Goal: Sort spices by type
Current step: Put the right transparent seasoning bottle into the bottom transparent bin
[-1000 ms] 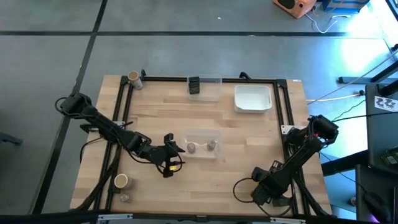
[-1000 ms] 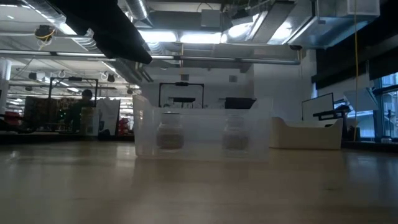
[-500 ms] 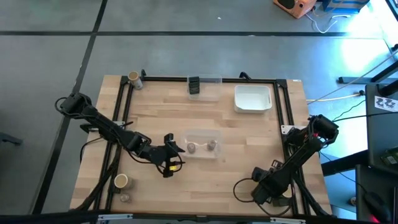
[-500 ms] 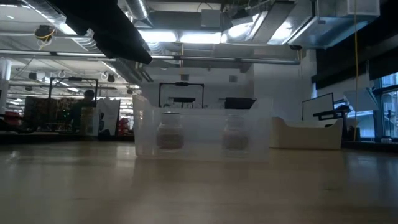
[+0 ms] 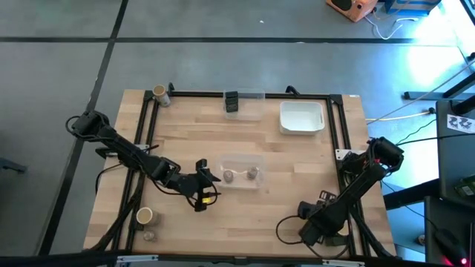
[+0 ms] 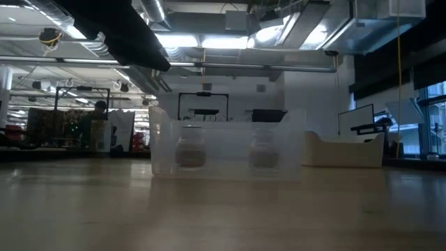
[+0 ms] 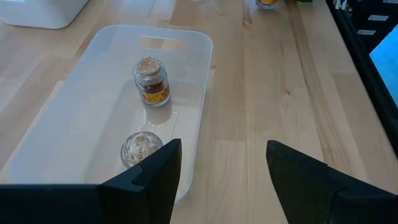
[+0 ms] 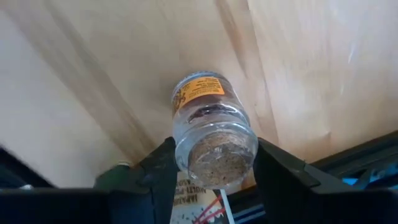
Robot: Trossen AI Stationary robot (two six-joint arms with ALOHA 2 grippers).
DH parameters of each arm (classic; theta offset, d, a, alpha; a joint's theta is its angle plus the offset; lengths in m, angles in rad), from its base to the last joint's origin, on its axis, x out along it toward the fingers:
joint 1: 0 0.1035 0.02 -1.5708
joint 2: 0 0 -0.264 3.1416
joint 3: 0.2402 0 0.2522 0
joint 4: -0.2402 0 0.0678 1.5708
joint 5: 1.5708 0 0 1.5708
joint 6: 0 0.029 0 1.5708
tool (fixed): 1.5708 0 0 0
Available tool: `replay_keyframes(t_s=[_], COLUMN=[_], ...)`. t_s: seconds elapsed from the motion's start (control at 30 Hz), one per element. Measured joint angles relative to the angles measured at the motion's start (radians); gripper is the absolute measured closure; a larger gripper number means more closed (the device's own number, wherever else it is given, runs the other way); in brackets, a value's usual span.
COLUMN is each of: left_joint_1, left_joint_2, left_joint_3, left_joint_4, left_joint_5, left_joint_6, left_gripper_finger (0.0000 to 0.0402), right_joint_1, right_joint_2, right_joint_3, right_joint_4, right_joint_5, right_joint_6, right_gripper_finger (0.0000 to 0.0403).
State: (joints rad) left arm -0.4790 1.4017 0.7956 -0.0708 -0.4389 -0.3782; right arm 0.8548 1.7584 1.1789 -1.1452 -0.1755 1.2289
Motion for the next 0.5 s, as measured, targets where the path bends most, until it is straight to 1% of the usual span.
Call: replay_keyframes(t_s=[0.23, 0.37, 0.5], left_joint_1=[0.0, -0.007, -0.027], left_joint_2=[0.0, 0.0, 0.0], left_joint_3=[0.0, 0.0, 0.0], left_joint_4=[0.0, -0.013, -0.062], left_joint_5=[0.0, 0.0, 0.0], left_joint_6=[0.0, -0.009, -0.031], left_gripper_finger=[0.0183, 0.0183, 0.0183], right_joint_1=[-0.064, -0.121, -0.179], right_joint_2=[0.0, 0.0, 0.0], right_joint_3=[0.13, 0.229, 0.321], right_joint_4=[-0.067, -0.115, -0.109], right_joint_5=[0.134, 0.263, 0.385], right_joint_6=[-0.114, -0.211, -0.332], right_gripper_finger=[0.0221, 0.0224, 0.0223])
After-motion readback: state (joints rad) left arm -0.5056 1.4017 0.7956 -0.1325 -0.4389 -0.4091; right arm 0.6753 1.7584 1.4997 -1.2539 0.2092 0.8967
